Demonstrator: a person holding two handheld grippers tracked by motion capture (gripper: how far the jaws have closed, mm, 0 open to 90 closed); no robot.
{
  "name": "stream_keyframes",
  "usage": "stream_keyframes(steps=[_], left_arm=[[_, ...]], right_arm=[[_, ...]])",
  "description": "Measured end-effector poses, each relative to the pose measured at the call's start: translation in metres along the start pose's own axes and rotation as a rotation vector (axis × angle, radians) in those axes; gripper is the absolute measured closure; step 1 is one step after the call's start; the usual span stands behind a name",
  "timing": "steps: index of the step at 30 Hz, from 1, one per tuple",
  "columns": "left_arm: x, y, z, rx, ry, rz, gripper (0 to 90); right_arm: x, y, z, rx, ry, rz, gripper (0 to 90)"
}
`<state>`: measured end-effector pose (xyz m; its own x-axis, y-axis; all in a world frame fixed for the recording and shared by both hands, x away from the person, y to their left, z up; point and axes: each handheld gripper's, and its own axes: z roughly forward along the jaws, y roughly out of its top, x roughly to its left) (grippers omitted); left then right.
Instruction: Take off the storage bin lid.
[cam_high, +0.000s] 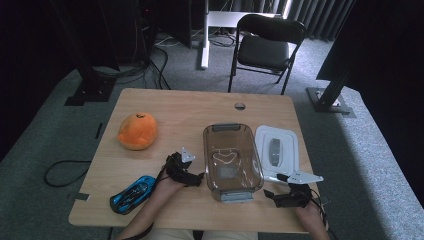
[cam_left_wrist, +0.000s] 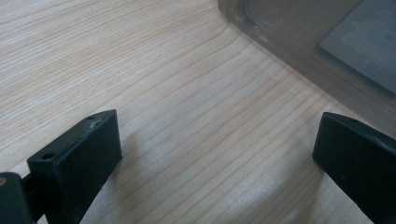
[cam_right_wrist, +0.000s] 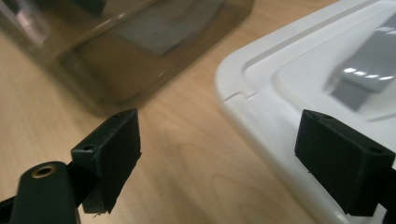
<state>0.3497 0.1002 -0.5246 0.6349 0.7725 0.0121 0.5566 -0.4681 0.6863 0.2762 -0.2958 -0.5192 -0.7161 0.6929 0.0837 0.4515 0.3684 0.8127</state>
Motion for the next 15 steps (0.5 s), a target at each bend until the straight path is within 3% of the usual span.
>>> stream_keyframes(steps=[6,15], left_arm=[[0.000,0.000,0.000,-0.001,-0.001,-0.001,1.7],[-0.001,-0.001,0.000,-0.003,-0.005,-0.001,1.7]], right_arm=[[0.005,-0.004,0.002,0.023,0.036,-0.005,14.2],[0.020,-0.005,0.008,0.102,0.049,-0.073,14.4]])
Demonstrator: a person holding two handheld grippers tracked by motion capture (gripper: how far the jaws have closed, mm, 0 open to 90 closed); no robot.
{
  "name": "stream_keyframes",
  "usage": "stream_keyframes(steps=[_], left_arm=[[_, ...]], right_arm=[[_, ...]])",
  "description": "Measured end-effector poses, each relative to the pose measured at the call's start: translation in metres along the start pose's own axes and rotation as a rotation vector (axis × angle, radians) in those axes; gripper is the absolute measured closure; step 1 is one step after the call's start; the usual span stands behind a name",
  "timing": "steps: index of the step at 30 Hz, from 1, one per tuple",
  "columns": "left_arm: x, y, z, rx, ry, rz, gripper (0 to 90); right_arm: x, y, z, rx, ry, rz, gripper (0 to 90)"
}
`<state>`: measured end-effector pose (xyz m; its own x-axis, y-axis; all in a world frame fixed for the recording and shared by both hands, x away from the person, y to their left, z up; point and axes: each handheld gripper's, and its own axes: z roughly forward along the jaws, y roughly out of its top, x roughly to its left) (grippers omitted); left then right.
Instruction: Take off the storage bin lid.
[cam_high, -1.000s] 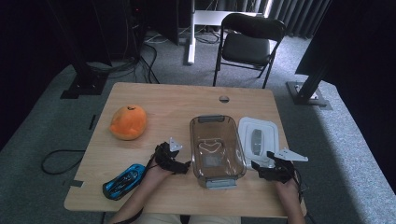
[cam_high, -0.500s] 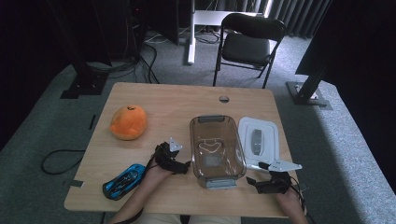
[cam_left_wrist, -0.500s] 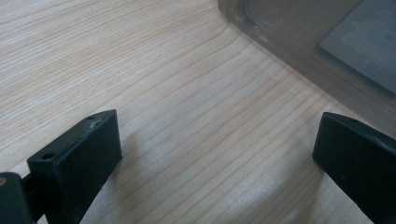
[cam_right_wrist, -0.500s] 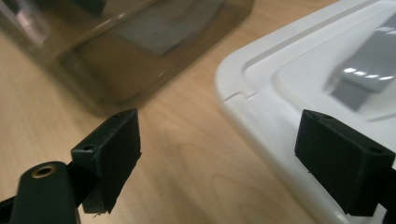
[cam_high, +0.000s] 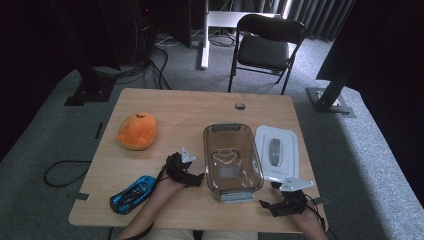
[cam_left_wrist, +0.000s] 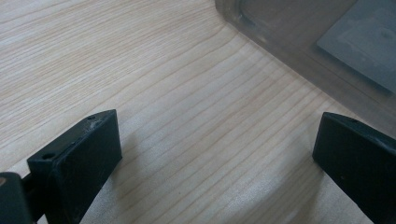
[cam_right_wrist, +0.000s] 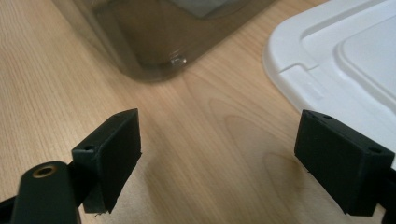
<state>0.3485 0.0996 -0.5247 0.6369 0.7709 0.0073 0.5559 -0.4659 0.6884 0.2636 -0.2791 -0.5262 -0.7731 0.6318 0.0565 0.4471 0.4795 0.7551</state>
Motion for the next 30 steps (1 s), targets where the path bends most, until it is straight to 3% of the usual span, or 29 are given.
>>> stream_keyframes(steps=[10,19,25,30], left_arm=[[0.0000,-0.0001,-0.0003,0.003,-0.004,0.007,1.7],[-0.0003,-0.0006,-0.0009,0.005,-0.009,0.018,1.6],[-0.0037,-0.0017,-0.0017,0.003,0.017,-0.015,1.6],[-0.0063,-0.0023,-0.0024,0.002,0.016,-0.017,1.6]], right_arm=[[0.0068,0.0025,0.0056,0.046,-0.032,-0.055,13.9],[0.0092,0.0031,0.0070,0.047,-0.034,-0.047,13.0],[0.0090,0.0031,0.0070,0.046,-0.040,-0.043,13.0],[0.0086,0.0031,0.0068,0.046,-0.049,-0.033,13.0]])
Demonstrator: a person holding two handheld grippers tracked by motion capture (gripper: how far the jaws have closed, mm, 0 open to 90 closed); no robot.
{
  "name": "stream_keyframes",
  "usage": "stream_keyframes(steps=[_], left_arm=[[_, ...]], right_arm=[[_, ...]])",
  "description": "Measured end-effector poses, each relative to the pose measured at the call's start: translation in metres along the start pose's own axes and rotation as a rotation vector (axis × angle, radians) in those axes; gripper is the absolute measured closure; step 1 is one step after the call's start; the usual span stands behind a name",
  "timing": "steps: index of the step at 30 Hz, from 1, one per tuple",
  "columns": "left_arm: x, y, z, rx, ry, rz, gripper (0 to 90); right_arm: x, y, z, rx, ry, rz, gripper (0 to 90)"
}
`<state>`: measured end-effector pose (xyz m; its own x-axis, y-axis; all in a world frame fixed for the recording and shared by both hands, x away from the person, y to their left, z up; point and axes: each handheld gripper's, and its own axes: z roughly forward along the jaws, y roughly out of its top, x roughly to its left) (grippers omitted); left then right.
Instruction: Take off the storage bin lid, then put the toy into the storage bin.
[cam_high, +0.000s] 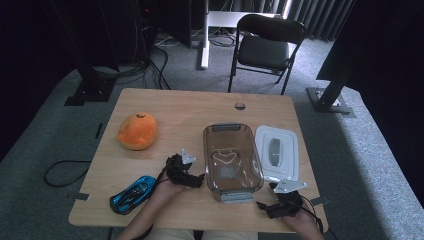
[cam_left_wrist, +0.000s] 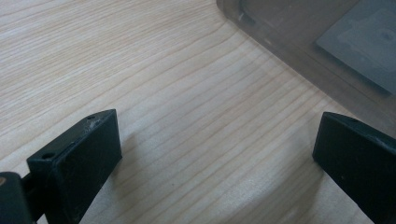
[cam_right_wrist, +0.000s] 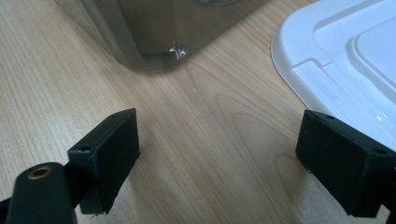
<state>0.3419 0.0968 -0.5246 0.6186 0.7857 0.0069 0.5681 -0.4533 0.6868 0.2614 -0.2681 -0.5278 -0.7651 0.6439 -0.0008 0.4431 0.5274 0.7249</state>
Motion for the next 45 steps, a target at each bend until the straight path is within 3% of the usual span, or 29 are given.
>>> stream_keyframes(steps=[5,15,17,20,27,32,42,45], left_arm=[[0.001,0.004,-0.004,0.040,-0.038,0.013,1.7],[0.015,0.025,-0.030,0.041,-0.039,0.087,1.7],[0.021,0.029,-0.037,0.048,-0.029,0.088,1.8],[0.037,0.035,-0.049,0.031,-0.064,0.041,4.0],[0.076,0.037,-0.072,0.004,0.011,0.006,4.0],[0.102,0.035,-0.090,-0.001,0.067,-0.007,4.2],[0.158,0.020,-0.107,-0.004,0.187,-0.098,6.7],[0.166,0.017,-0.107,0.001,0.190,-0.115,6.8]], right_arm=[[0.000,0.000,0.000,0.000,-0.003,0.006,13.1],[-0.004,0.000,-0.001,-0.016,-0.002,0.041,13.5],[-0.004,0.001,-0.001,-0.018,-0.016,0.036,13.6],[-0.004,0.003,0.000,-0.018,-0.020,0.026,13.9],[-0.006,0.011,-0.004,-0.064,-0.022,0.024,13.9],[-0.005,0.016,0.001,-0.060,-0.019,0.017,14.6],[0.004,0.023,0.013,-0.037,0.054,-0.019,15.5],[0.007,0.026,0.016,-0.043,0.074,-0.028,15.5]])
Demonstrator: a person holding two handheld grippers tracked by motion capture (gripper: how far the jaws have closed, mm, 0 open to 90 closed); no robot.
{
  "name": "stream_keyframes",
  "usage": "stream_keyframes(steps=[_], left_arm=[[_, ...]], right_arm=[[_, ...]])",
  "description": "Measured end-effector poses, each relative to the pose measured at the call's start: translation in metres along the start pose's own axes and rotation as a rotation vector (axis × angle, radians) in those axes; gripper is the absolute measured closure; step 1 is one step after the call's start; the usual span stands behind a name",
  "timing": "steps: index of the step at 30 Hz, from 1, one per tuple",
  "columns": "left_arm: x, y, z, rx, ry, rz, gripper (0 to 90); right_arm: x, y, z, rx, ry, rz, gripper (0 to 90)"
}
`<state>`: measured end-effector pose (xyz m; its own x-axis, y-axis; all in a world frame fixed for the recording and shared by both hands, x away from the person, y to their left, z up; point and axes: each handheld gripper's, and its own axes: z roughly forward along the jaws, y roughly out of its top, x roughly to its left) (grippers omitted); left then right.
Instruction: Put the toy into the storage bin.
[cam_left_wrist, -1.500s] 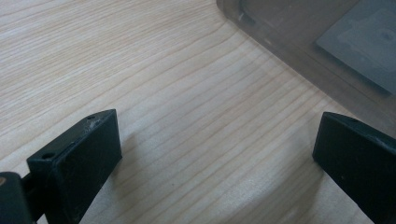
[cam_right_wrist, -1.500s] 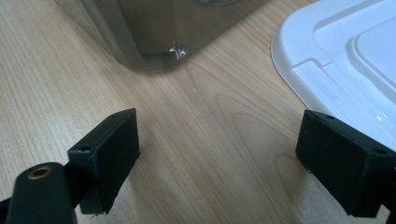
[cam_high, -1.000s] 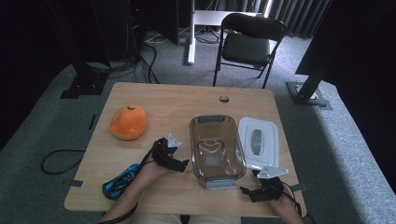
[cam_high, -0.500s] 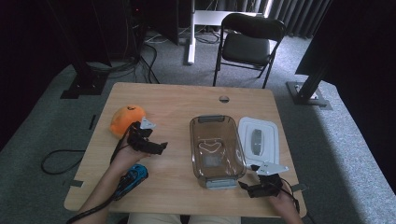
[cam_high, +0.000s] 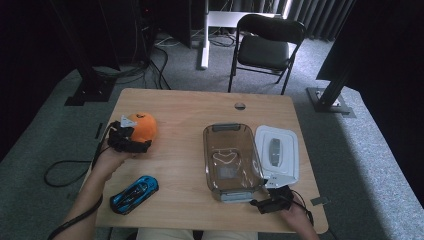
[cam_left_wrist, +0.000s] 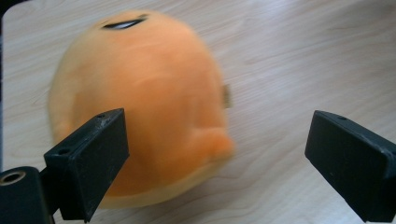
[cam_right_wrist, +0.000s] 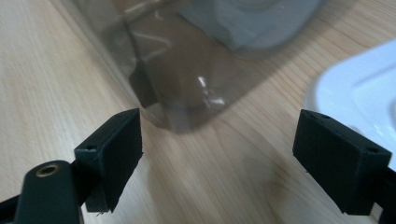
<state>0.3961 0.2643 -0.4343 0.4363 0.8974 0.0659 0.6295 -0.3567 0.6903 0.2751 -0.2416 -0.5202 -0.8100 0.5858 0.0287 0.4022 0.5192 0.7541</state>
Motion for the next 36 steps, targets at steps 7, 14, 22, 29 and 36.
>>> stream_keyframes(steps=[7,14,22,29,36], left_arm=[[0.020,-0.004,0.010,0.018,0.036,-0.023,8.9],[0.030,-0.005,0.018,0.041,0.043,-0.030,9.0],[0.033,-0.002,0.024,0.047,0.028,-0.043,9.0],[0.033,0.000,0.026,0.066,0.031,-0.033,9.0],[0.036,-0.002,0.028,0.074,0.019,-0.035,9.0]], right_arm=[[0.013,0.011,0.006,-0.026,0.052,-0.018,15.0],[0.025,0.017,0.010,-0.015,0.087,-0.044,15.2],[0.036,0.028,0.018,-0.034,0.122,-0.072,15.2],[0.045,0.038,0.034,-0.027,0.156,-0.107,15.1],[0.049,0.048,0.050,-0.021,0.161,-0.122,15.1]])
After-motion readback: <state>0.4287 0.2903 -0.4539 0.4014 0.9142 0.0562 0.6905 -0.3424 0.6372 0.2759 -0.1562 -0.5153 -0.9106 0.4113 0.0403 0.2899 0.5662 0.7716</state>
